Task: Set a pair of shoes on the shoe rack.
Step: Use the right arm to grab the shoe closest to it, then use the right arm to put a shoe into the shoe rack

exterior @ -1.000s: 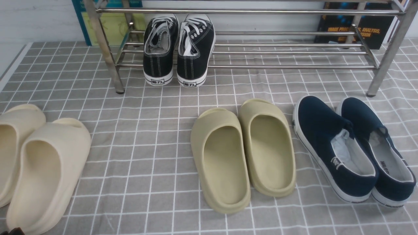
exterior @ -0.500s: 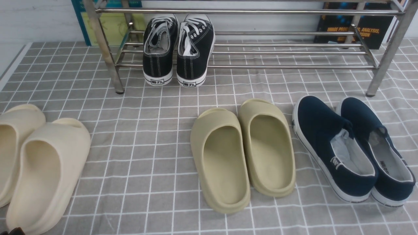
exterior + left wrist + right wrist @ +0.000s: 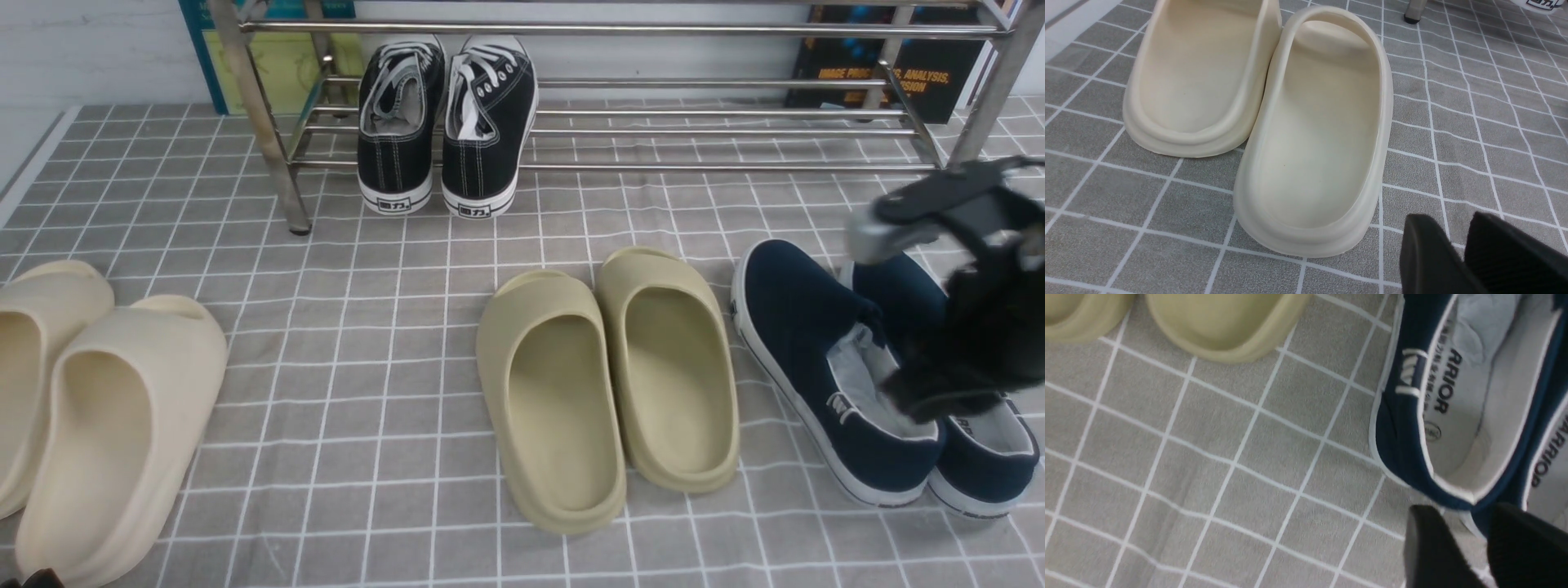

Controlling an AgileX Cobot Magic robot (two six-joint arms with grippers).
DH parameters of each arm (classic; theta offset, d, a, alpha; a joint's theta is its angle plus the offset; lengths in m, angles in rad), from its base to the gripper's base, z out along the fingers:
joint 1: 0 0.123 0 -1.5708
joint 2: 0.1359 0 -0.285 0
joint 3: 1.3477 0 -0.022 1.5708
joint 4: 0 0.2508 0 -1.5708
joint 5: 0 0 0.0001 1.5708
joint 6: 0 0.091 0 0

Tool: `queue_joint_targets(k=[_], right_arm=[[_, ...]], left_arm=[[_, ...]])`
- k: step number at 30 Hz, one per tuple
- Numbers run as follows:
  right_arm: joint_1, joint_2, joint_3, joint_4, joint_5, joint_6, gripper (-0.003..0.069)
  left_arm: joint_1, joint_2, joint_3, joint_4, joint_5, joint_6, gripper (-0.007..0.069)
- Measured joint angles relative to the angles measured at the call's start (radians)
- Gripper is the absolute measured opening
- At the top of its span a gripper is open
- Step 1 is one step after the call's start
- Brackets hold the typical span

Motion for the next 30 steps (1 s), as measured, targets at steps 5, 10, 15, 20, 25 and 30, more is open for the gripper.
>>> queue_joint_targets(k=[5,10,15,20,25,30], right_arm=[[0.007,0.149,-0.015,-0.080,-0.066,0.071,0.0487],[0.007,0.245,-0.016,-0.082,-0.112,0.092,0.0414],[0.008,0.268,-0.017,-0.044,-0.122,0.096,0.0173],[0.009,0.240,-0.042,-0.037,-0.082,0.098,0.0049],[0.018,0.163,-0.127,-0.025,0.026,0.097,0.0050],[0.019,0.157,-0.262,-0.026,0.056,0.080,0.0050]], left_arm=[[0.000,0.000,0.000,0.000,0.000,0.000,0.0176],[0.000,0.000,0.000,0.000,0.000,0.000,0.0182],[0.000,0.000,0.000,0.000,0.000,0.000,0.0185],[0.000,0.000,0.000,0.000,0.000,0.000,0.0188],[0.000,0.000,0.000,0.000,0.000,0.000,0.0191],[0.000,0.000,0.000,0.000,0.000,0.000,0.0197]])
